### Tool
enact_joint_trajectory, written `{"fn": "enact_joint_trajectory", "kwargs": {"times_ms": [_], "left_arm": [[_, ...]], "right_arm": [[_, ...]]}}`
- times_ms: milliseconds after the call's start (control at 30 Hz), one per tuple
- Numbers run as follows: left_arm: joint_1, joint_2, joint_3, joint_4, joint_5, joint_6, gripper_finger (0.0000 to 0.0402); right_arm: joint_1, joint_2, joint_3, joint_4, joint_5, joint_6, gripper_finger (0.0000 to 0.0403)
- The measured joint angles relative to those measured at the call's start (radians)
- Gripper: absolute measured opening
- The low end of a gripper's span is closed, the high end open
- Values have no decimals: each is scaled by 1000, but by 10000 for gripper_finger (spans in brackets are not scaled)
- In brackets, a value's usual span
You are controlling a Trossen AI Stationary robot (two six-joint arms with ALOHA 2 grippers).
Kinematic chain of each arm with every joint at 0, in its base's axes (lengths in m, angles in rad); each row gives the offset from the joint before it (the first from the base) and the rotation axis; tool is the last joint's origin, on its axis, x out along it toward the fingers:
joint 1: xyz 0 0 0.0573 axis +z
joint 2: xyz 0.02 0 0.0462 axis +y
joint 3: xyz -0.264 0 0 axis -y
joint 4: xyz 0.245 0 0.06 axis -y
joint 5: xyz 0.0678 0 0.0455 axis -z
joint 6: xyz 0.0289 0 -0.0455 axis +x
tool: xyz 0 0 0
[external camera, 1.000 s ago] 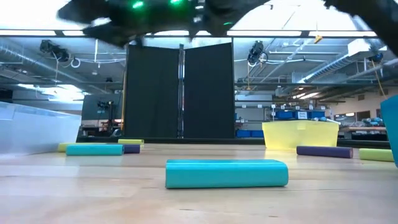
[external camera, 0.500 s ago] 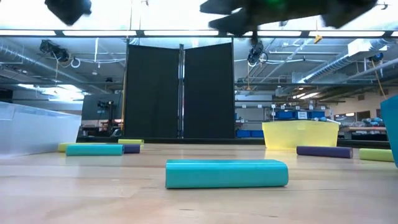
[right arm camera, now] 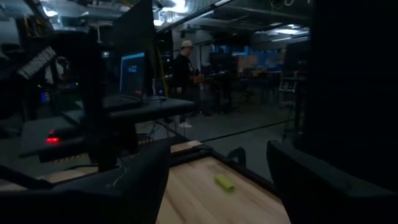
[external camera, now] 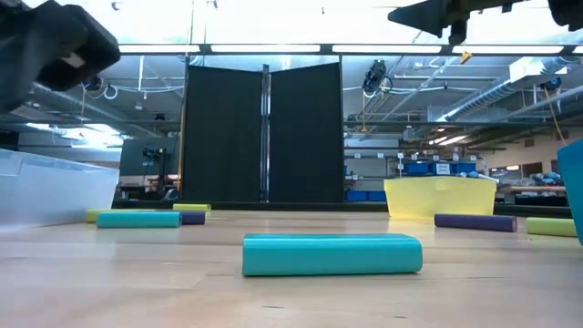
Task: Sort blocks
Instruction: Put the green block into the yellow bin
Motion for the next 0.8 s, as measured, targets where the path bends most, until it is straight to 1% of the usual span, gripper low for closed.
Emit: {"fn": "enact_joint_trajectory", "kwargs": {"times_ms": [267,367,467,667,733,800], "left_arm": [[-62,212,197,-188,21,-98,313],[-83,278,252,-203,19,-121,323],[-94,332,280,-209,10,-147,325],[-97,393,284,-223,0,-204,324],[-98,410,288,-227,-15,-206,318],[-96,424,288,-240,-27,-212,302]], "right_arm": [[24,14,-1,-4,33,-14,278],[23,19,0,-2,34,-11,278],[23,22,-1,-2,34,-10,276],[28,21,-1,1,33,-6,277],[32,22,0,1,33,5,276],[36,22,0,6,33,8,275]]}}
